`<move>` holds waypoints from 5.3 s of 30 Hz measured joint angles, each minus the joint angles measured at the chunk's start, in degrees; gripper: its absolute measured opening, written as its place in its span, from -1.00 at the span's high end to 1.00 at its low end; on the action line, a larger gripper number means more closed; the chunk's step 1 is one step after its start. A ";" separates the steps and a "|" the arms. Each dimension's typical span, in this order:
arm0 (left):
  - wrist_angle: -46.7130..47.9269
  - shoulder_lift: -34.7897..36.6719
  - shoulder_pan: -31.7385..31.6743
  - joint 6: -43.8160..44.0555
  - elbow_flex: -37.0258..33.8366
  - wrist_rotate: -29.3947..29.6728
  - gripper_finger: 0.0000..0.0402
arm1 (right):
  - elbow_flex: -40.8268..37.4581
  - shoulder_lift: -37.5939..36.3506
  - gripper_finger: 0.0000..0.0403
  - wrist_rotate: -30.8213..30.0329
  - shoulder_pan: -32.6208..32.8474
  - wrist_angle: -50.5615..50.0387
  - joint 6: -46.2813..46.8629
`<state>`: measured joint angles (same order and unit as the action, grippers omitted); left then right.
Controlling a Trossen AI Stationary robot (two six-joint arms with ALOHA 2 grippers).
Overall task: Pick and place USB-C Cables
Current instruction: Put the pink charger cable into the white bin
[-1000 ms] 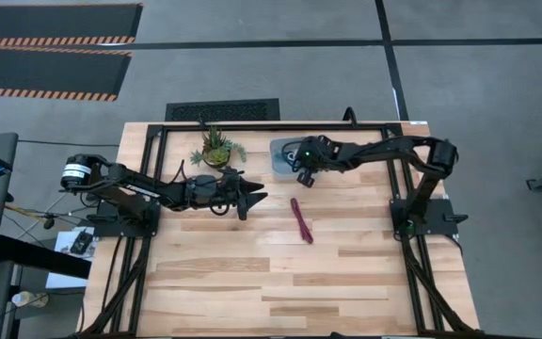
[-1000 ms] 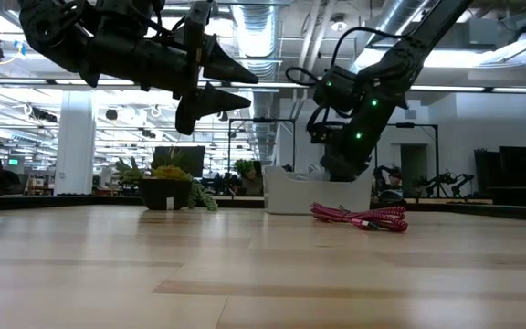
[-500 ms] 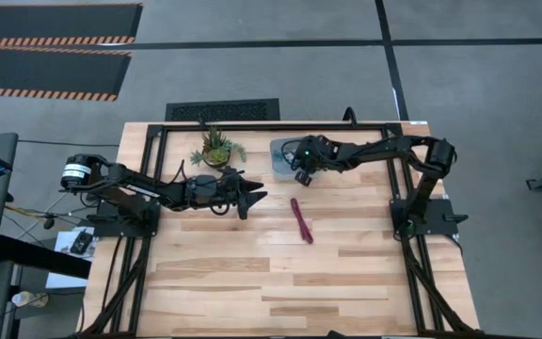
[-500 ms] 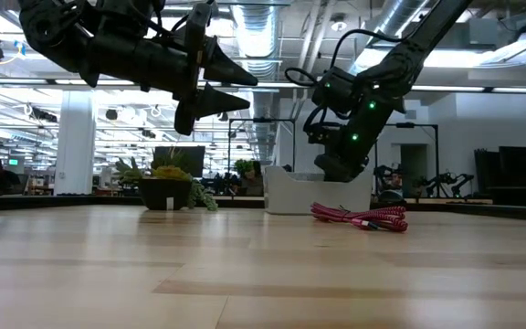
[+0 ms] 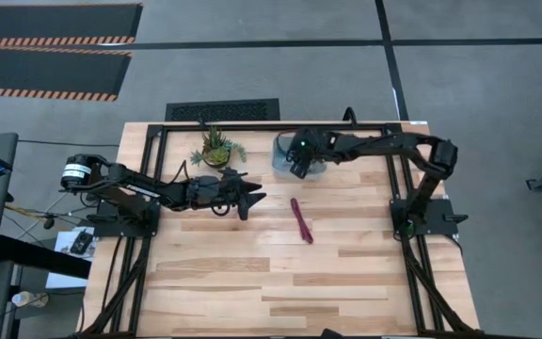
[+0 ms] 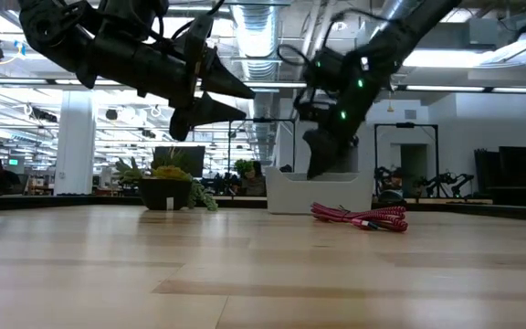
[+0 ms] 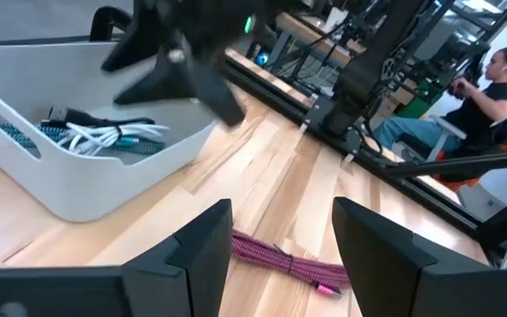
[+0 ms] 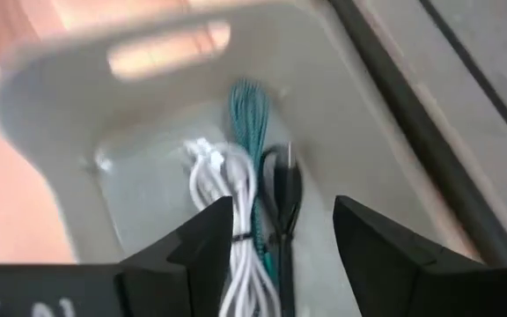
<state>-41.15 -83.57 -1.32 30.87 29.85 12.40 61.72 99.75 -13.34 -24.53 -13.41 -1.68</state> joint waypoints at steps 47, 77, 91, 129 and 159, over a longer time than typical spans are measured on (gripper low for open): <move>8.32 -16.43 8.03 -22.64 22.23 -9.05 0.08 | 9.31 -16.55 0.13 -6.27 64.07 -44.89 62.49; 44.25 -41.03 -0.28 -54.16 50.29 -20.46 0.03 | 9.22 -14.19 0.15 -11.02 74.38 -44.84 66.36; 44.48 -42.73 -1.91 -47.36 50.49 -20.70 0.20 | 9.22 -14.19 0.16 -12.24 73.90 -44.39 65.57; 44.70 -30.64 7.99 -17.78 49.94 -14.63 1.00 | 9.22 -14.28 0.15 -40.34 83.92 -40.70 72.18; 49.17 13.25 17.43 -23.76 30.36 12.12 1.00 | 9.26 -38.96 0.20 -65.45 87.15 -39.00 37.17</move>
<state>8.02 -70.32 16.11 7.12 60.20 24.52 70.98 60.79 -78.79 62.61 -52.41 35.48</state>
